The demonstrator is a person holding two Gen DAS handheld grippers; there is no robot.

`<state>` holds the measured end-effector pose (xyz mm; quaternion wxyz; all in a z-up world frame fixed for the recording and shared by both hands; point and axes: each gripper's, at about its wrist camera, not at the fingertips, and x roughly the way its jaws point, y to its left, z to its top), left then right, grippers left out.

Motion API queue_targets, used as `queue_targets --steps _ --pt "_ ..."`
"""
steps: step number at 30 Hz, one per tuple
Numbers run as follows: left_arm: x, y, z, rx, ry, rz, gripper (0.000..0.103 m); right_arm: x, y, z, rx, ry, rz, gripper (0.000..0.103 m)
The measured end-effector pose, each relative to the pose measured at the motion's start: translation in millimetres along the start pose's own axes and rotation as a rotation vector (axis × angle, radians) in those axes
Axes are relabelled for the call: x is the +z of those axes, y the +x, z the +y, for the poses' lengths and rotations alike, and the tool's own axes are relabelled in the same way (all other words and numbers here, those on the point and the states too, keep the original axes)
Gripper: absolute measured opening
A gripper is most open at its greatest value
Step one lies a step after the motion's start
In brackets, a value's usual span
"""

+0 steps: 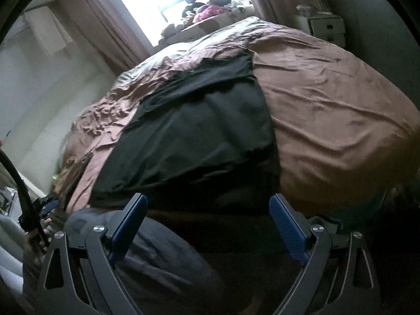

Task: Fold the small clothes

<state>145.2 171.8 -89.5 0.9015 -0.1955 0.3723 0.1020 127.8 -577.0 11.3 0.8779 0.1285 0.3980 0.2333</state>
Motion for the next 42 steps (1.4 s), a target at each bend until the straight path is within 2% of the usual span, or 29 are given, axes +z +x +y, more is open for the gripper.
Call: queue_targets --steps 2,5,7,10,17,21,25,29,34,36,37,42 --pt "-6.5 0.7 1.0 -0.013 0.003 -0.014 0.103 0.4 2.9 -2.1 -0.002 0.009 -0.011 0.094" --pt "-13.6 3.6 0.9 0.053 0.014 -0.030 0.103 -4.2 9.3 -7.3 -0.008 0.033 -0.009 0.094" --pt "-16.0 8.1 2.8 0.069 0.002 -0.023 0.103 -6.8 16.2 -10.8 -0.044 0.064 0.007 0.094" --pt "-19.9 13.8 7.8 0.081 0.000 -0.030 0.103 -12.6 22.5 -10.8 -0.046 0.073 -0.005 0.094" --pt "-23.0 23.8 26.4 -0.013 -0.041 -0.030 0.103 -15.5 37.3 -11.1 -0.033 0.050 -0.033 0.094" --pt "-20.4 35.7 34.6 -0.037 -0.058 -0.006 0.102 -13.7 47.6 -12.4 -0.019 0.039 -0.045 0.094" --pt "-15.9 46.0 44.3 -0.079 -0.088 0.007 0.091 -13.0 58.8 -17.5 -0.020 0.041 -0.039 0.093" --pt "-9.7 62.2 53.9 -0.109 -0.138 0.033 0.080 -8.2 73.4 -21.6 -0.013 0.058 -0.014 0.085" --pt "-2.2 86.6 57.3 -0.159 -0.173 0.081 0.063 -0.1 90.7 -29.9 -0.019 0.090 0.015 0.072" --pt "0.6 95.3 56.0 -0.186 -0.182 0.100 0.056 2.4 97.6 -32.8 -0.010 0.098 0.030 0.062" --pt "2.5 99.5 54.7 -0.203 -0.184 0.108 0.053 3.8 101.0 -34.3 -0.004 0.103 0.035 0.060" --pt "10.7 116.2 49.1 -0.242 -0.194 0.146 0.047 7.8 107.7 -43.3 0.015 0.146 0.020 0.054"
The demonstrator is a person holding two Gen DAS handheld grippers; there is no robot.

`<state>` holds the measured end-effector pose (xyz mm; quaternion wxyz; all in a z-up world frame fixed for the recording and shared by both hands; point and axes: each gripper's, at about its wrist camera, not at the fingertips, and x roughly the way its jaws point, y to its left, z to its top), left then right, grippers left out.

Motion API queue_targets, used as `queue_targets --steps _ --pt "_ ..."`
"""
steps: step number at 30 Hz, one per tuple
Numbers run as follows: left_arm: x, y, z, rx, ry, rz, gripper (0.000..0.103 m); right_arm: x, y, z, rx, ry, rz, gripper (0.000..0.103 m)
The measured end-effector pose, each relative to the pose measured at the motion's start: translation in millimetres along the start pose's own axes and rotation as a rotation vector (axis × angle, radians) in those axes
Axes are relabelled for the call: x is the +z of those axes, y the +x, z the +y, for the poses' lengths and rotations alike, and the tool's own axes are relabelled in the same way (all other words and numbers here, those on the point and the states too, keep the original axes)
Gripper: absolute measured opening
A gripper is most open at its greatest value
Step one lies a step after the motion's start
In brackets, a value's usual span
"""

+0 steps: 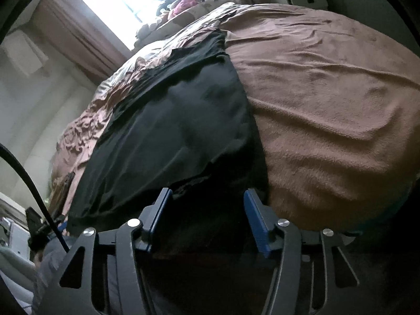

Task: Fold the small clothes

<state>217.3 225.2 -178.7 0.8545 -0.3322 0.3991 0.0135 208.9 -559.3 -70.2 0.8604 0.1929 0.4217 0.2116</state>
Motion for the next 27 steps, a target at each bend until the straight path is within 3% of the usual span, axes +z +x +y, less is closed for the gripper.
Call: queue_targets --steps 13,17,27 --pt "25.7 32.7 5.1 0.018 -0.094 0.087 0.042 1.3 14.4 -24.9 0.095 0.135 -0.004 0.054" --pt "24.5 30.1 13.9 -0.002 -0.152 0.085 0.032 1.6 17.8 -33.0 0.119 0.178 -0.009 0.054" --pt "8.0 17.8 10.2 -0.001 -0.129 0.091 0.028 0.3 14.4 -43.9 0.156 0.248 -0.010 0.054"
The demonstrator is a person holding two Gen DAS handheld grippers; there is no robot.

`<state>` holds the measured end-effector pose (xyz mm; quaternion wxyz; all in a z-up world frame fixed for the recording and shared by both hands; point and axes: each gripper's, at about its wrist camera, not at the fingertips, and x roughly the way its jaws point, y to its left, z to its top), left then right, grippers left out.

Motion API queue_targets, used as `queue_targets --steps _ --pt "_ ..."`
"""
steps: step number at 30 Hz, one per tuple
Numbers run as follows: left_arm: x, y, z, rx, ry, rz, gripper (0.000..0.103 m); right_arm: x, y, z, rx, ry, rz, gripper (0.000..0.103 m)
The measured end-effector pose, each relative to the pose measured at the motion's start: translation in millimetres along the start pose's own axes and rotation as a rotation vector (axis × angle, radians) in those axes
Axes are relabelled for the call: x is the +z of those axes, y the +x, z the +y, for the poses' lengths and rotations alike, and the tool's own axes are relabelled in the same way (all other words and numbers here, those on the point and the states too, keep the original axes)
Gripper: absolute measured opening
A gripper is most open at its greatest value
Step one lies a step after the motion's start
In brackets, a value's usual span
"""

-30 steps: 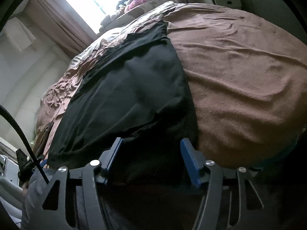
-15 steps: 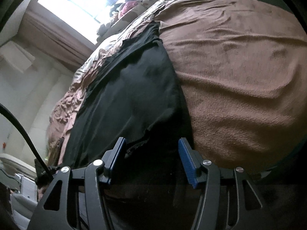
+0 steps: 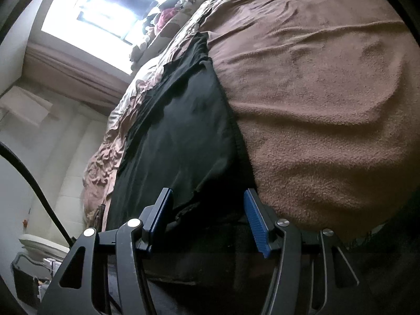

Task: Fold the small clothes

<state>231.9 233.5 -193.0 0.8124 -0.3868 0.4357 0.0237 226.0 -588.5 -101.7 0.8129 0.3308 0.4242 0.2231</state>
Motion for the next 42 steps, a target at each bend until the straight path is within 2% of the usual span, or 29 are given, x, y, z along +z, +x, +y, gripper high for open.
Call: queue_targets --steps 6,9,17,21,27,32,36,38,42 --pt "-0.8 1.6 -2.5 0.006 0.006 -0.004 0.028 10.7 -5.5 -4.8 -0.034 0.038 -0.027 0.054" --pt "-1.8 3.6 -3.8 0.010 0.014 -0.011 0.028 10.3 -7.0 -9.2 -0.052 0.050 -0.013 0.054" --pt "1.6 5.3 -0.9 0.009 0.001 -0.008 0.028 1.4 -2.4 -17.9 0.058 0.118 0.029 0.054" --pt "0.9 4.9 2.8 -0.010 -0.019 -0.018 0.028 -5.7 -0.3 -22.4 0.080 0.126 0.041 0.054" --pt "4.3 8.2 4.4 -0.024 -0.029 -0.030 0.028 -17.7 3.5 -31.9 0.151 0.161 0.010 0.054" --pt "2.7 6.9 8.9 -0.054 -0.071 -0.028 0.028 -17.8 20.4 -29.9 0.174 0.165 -0.015 0.054" --pt "-3.1 4.0 9.1 -0.066 -0.096 -0.022 0.028 -18.3 31.1 -31.7 0.140 0.173 -0.033 0.032" --pt "-3.3 4.3 10.9 -0.076 -0.109 -0.024 0.028 -21.7 30.9 -35.5 0.140 0.184 -0.043 0.026" --pt "-1.3 7.2 11.1 -0.072 -0.110 -0.028 0.028 -32.0 24.8 -49.9 0.212 0.232 -0.066 0.022"
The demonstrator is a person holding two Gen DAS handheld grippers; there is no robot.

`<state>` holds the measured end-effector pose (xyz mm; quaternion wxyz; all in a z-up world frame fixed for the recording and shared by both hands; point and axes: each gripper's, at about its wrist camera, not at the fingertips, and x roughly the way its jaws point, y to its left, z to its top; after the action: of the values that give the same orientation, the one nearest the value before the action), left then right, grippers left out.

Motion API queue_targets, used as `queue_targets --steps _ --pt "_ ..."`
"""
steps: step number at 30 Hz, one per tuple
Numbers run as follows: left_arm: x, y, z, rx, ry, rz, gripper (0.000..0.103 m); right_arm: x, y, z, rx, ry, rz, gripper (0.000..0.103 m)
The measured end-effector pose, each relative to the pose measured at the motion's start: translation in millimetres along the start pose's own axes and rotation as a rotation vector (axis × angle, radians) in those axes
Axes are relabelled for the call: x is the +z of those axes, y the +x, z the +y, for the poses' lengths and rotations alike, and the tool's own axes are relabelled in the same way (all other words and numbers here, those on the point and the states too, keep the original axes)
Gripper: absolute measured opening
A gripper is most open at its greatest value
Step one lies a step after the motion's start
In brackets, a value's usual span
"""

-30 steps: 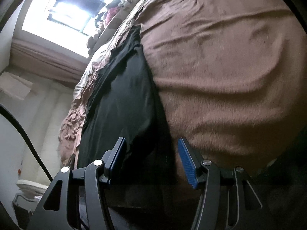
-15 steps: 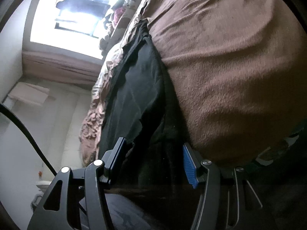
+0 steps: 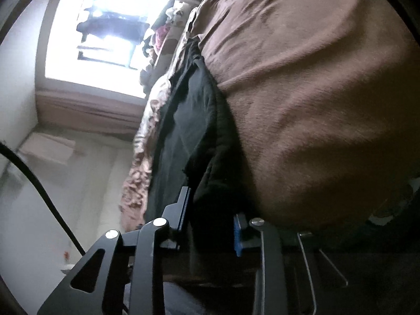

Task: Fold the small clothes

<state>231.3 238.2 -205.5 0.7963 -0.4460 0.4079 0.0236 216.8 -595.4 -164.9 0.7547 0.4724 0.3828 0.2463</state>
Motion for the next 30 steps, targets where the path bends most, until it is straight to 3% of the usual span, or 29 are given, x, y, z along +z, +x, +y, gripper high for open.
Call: queue_targets --steps 5,9,14,20,24,25,26,30 --pt "1.8 1.6 -1.7 0.000 0.010 0.002 0.027 -4.5 -10.6 -7.2 0.137 0.002 -0.027 0.022" --pt "-0.7 0.1 -2.9 -0.003 0.020 0.006 0.027 -6.3 -8.4 -3.1 0.168 -0.032 -0.020 0.022" --pt "-1.7 -0.5 -3.1 -0.016 0.014 0.007 0.028 -3.2 3.4 -5.4 0.139 -0.030 -0.007 0.022" --pt "-1.0 2.6 -5.4 -0.016 0.018 0.009 0.031 1.8 8.1 -3.9 0.040 -0.002 0.005 0.022" --pt "1.2 5.0 -5.1 -0.019 0.016 0.008 0.031 -1.2 7.8 1.0 0.036 0.002 -0.012 0.019" --pt "2.2 6.0 -4.9 -0.014 0.013 0.007 0.027 -0.8 8.3 2.6 0.025 0.002 -0.012 0.014" --pt "3.8 7.0 -5.4 0.002 0.012 0.008 0.016 -0.8 9.6 4.5 0.006 0.001 -0.013 0.008" --pt "7.6 2.3 -9.3 0.013 -0.006 0.003 0.012 3.0 8.8 12.9 -0.047 0.047 0.003 0.007"
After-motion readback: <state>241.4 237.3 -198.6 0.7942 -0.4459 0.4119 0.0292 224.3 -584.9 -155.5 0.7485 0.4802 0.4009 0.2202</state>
